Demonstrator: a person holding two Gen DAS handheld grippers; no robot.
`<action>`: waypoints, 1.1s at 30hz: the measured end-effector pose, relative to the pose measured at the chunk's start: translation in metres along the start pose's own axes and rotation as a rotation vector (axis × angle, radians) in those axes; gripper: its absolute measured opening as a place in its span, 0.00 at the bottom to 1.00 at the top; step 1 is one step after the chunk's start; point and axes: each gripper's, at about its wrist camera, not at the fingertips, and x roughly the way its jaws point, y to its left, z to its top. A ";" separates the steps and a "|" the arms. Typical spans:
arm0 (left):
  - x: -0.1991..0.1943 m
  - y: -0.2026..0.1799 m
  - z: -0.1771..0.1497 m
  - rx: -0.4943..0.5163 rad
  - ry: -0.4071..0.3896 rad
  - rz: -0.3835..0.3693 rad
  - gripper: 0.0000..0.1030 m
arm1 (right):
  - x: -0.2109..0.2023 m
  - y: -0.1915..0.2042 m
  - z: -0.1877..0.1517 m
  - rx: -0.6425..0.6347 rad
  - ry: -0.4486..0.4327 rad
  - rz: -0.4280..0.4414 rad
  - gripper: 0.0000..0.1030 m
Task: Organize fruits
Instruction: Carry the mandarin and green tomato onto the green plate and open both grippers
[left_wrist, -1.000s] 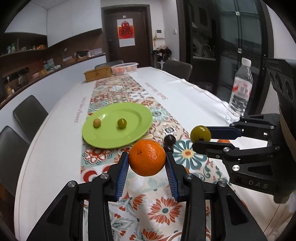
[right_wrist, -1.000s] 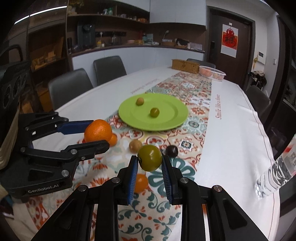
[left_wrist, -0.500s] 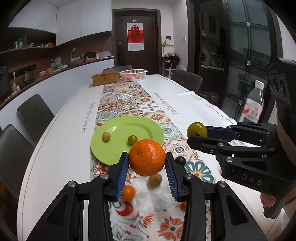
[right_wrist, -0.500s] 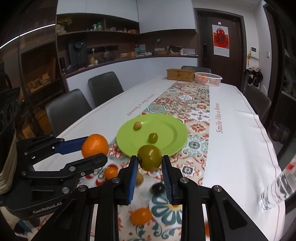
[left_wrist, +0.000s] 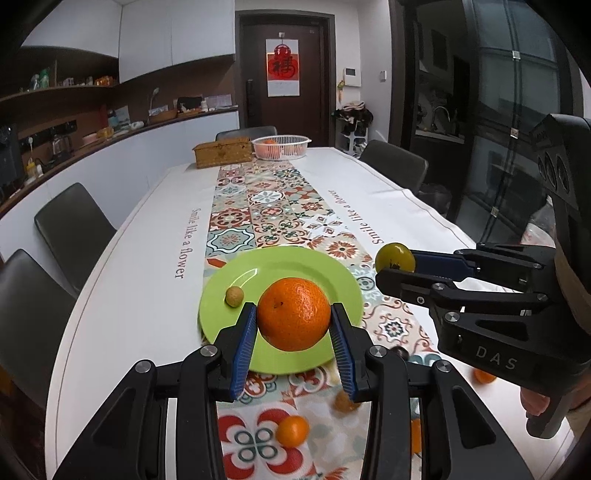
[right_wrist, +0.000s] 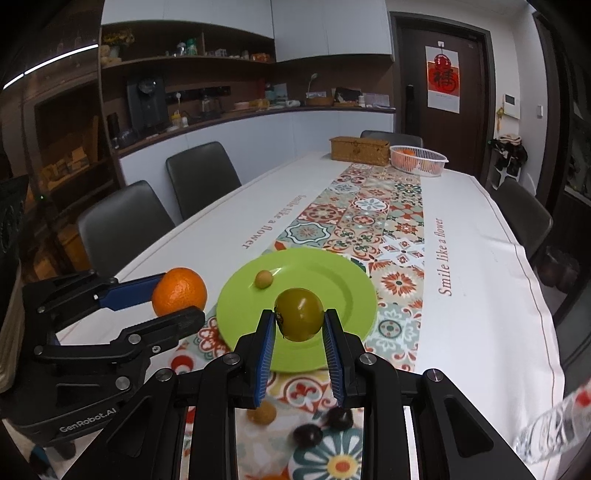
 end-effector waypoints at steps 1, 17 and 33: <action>0.004 0.003 0.002 -0.007 0.009 -0.002 0.38 | 0.005 -0.001 0.003 -0.002 0.007 0.001 0.27; 0.089 0.042 0.010 -0.081 0.173 0.009 0.38 | 0.097 -0.021 0.023 0.016 0.194 -0.025 0.27; 0.136 0.055 0.005 -0.122 0.271 0.006 0.38 | 0.152 -0.040 0.018 0.078 0.329 -0.021 0.27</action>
